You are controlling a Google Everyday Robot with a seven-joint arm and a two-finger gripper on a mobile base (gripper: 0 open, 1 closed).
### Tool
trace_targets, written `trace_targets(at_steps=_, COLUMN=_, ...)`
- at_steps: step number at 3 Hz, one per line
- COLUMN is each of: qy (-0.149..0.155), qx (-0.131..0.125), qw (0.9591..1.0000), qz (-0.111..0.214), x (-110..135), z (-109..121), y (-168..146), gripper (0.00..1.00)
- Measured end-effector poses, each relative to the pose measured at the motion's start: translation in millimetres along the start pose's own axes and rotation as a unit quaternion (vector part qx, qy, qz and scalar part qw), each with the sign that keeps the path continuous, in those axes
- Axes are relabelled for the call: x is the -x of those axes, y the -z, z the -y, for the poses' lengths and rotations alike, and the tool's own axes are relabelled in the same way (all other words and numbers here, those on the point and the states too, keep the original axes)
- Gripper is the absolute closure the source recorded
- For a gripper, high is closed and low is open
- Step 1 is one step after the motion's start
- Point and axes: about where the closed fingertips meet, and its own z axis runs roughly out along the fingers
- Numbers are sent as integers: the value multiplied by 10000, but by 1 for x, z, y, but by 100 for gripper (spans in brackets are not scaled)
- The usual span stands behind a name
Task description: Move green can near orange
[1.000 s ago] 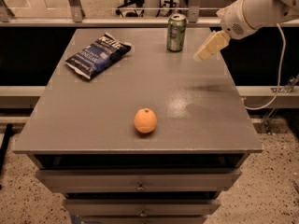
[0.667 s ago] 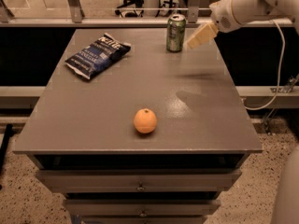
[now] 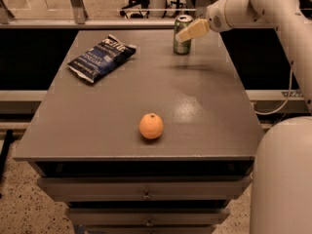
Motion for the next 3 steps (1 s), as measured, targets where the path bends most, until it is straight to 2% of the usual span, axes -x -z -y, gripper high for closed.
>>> trace_targets(at_steps=1, qy=-480, qx=122, qw=9987, qz=130, x=-2, z=-2, y=-32, gripper=0)
trace_targets(at_steps=2, qy=-742, qx=215, qw=9970, qz=95, x=-5, z=-6, y=-49, gripper=0)
trace_targets(at_steps=3, qy=-850, qx=221, qw=9960, qz=135, x=-5, z=-6, y=-52, gripper=20)
